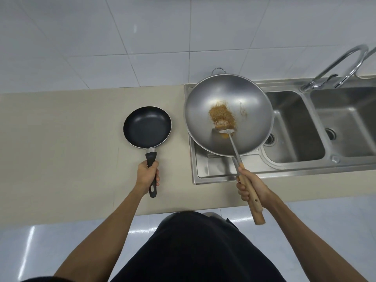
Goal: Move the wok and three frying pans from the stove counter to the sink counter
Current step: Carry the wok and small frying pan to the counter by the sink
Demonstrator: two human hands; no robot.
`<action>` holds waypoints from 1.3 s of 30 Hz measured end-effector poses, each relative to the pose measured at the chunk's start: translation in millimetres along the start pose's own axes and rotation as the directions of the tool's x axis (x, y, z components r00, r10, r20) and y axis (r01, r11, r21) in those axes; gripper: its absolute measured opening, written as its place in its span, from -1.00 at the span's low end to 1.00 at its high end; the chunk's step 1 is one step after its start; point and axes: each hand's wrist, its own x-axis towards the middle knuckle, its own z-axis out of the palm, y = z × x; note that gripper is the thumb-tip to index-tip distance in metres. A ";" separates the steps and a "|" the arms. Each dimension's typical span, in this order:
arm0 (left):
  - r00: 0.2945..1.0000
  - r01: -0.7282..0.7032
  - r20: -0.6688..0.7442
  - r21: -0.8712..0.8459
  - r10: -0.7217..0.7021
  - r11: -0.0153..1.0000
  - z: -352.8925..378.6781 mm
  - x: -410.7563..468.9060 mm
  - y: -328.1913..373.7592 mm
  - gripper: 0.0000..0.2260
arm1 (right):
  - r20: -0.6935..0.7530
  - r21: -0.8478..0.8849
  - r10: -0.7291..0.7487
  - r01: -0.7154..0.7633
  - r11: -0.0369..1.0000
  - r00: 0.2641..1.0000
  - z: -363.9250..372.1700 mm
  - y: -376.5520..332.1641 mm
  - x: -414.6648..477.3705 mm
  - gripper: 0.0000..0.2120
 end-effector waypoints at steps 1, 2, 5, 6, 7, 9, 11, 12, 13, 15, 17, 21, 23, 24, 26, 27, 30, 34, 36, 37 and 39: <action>1.000 0.007 0.002 0.003 -0.007 1.000 0.1 0.4 -0.8 -0.85 | -0.008 -0.018 -0.005 0.005 1.000 1.000 0.5 0.6 1.7 -0.55; 1.000 0.015 0.003 0.005 -0.015 1.000 0.2 0.5 -1.7 -0.86 | -0.021 -0.041 -0.013 0.012 0.999 1.000 1.4 1.5 3.0 -0.56; 1.000 0.027 -0.004 0.005 -0.027 1.000 0.4 0.3 -3.5 -0.88 | -0.096 -0.124 -0.077 0.065 0.990 0.992 5.4 2.3 4.8 -0.61; 1.000 0.027 -0.002 0.005 -0.027 1.000 0.5 0.3 -3.3 -0.88 | -0.128 -0.162 -0.116 0.094 0.982 0.985 7.1 1.6 5.4 -0.63; 1.000 0.028 0.003 0.005 -0.028 1.000 0.6 0.0 -2.9 -0.89 | -0.164 -0.210 -0.152 0.116 0.971 0.975 8.9 0.7 6.3 -0.63; 0.999 0.034 0.018 0.004 -0.034 0.999 0.6 -1.0 -2.3 -0.90 | -0.236 -0.328 -0.197 0.113 0.938 0.952 12.9 -0.7 8.9 -0.65; 0.999 0.042 0.026 0.018 -0.043 0.999 0.2 -2.7 -3.0 -0.88 | -0.288 -0.424 -0.224 0.085 0.902 0.931 18.8 -1.0 13.5 -0.73; 0.999 0.046 0.025 0.028 -0.047 0.999 -0.2 -3.9 -3.6 -0.87 | -0.310 -0.464 -0.239 0.073 0.883 0.920 22.5 -1.4 16.1 -0.78; 0.998 0.051 0.022 0.037 -0.052 0.998 -0.5 -5.4 -4.2 -0.86 | -0.328 -0.506 -0.256 0.059 0.861 0.909 26.5 -2.1 18.6 -0.83; 0.998 0.059 0.025 0.051 -0.060 0.997 -0.5 -8.6 -4.6 -0.84 | -0.348 -0.598 -0.291 0.028 0.801 0.891 34.7 -5.1 22.0 -0.90; 0.997 0.066 0.037 0.064 -0.069 0.996 -0.3 -11.7 -3.8 -0.83 | -0.350 -0.710 -0.323 -0.024 0.704 0.879 41.4 -9.3 23.3 -0.88; 0.995 0.075 0.056 0.095 -0.081 0.993 -0.1 -15.9 0.0 -0.81 | -0.349 -0.816 -0.355 -0.094 0.570 0.867 44.4 -14.3 24.9 -0.79; 0.995 0.078 0.058 0.111 -0.085 0.991 -0.4 -17.0 1.7 -0.79 | -0.348 -0.829 -0.343 -0.114 0.548 0.873 43.1 -13.9 26.0 -0.78; 0.995 0.081 0.056 0.117 -0.088 0.990 -0.5 -17.6 2.4 -0.79 | -0.350 -0.834 -0.343 -0.124 0.537 0.872 42.6 -13.1 26.4 -0.76; 0.994 0.088 0.052 0.127 -0.095 0.988 -1.1 -18.7 3.2 -0.78 | -0.351 -0.852 -0.363 -0.134 0.505 0.863 43.2 -10.6 26.9 -0.69; 0.994 0.092 0.052 0.129 -0.099 0.987 -1.4 -19.0 3.5 -0.77 | -0.352 -0.860 -0.378 -0.137 0.492 0.856 44.0 -9.2 26.9 -0.65; 0.993 0.098 0.058 0.142 -0.107 0.985 -2.4 -19.2 4.4 -0.76 | -0.382 -0.857 -0.409 -0.152 0.493 0.829 46.6 -4.9 26.0 -0.58; 0.991 0.105 0.060 0.168 -0.116 0.980 -3.9 -21.7 3.2 -0.74 | -0.412 -0.850 -0.436 -0.166 0.499 0.800 47.0 1.1 22.3 -0.52; 0.993 0.096 0.055 0.190 -0.109 0.977 -5.7 -23.3 0.7 -0.73 | -0.414 -0.849 -0.446 -0.160 0.504 0.793 46.0 4.1 20.6 -0.50; 0.994 0.088 0.051 0.206 -0.100 0.975 -7.0 -24.1 -0.5 -0.73 | -0.411 -0.850 -0.448 -0.157 0.502 0.794 45.7 5.1 19.5 -0.49; 0.997 0.066 0.030 0.234 -0.075 0.970 -9.4 -24.6 -1.7 -0.70 | -0.402 -0.851 -0.446 -0.147 0.504 0.800 44.0 6.6 17.3 -0.42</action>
